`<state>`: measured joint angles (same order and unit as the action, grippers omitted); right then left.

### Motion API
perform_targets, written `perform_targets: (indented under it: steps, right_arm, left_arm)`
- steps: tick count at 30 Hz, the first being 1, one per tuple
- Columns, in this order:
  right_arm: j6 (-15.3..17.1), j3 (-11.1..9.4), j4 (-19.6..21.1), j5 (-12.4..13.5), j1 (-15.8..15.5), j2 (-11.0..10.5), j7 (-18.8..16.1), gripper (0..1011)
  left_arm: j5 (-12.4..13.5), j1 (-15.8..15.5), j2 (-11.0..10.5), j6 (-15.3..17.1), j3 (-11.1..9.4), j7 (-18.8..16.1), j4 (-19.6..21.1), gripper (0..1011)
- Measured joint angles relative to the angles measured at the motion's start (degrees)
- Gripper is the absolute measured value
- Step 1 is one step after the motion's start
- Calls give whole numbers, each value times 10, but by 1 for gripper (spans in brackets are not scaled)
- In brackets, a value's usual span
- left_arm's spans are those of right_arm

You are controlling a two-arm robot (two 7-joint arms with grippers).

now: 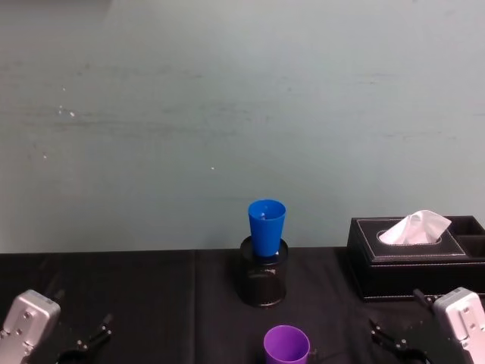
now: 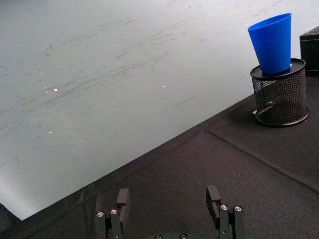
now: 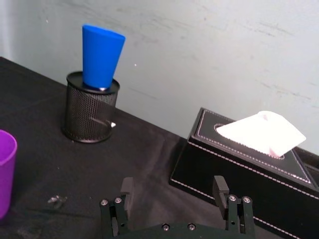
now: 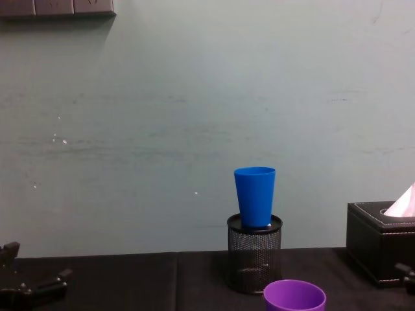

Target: Pick up one cup with a gripper and tap it against the other cup.

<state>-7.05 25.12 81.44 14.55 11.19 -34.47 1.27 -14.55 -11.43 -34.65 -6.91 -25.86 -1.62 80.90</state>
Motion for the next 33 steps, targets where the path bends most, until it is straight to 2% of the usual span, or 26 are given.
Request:
perform_targets:
  steps: [7,10,15,18,20,25,29,33]
  right_arm:
    - [-6,-16,25,3,-11,-2,-13,1003]
    - [-7,-24,38,19,-19,-7,-35,1003]
    - [-7,-34,55,58,-34,-19,-90,1003]
    - [-5,-38,68,89,-49,-30,-140,1003]
    - [-7,-37,73,104,-57,-35,-172,1003]
    - [-17,-27,74,119,-64,-38,-226,1003]
    - [-29,-11,58,121,-60,-31,-273,1003]
    - [-34,-2,37,120,-51,-16,-297,1003]
  left_arm:
    - [0,0,0,0,0,0,0,1000]
    - [0,0,0,0,0,0,0,1000]
    - [0,0,0,0,0,0,0,1000]
    - [0,0,0,0,0,0,0,1000]
    - [0,0,0,0,0,0,0,1000]
    - [0,0,0,0,0,0,0,1000]
    - [0,0,0,0,0,0,0,1000]
    - [0,0,0,0,0,0,0,1000]
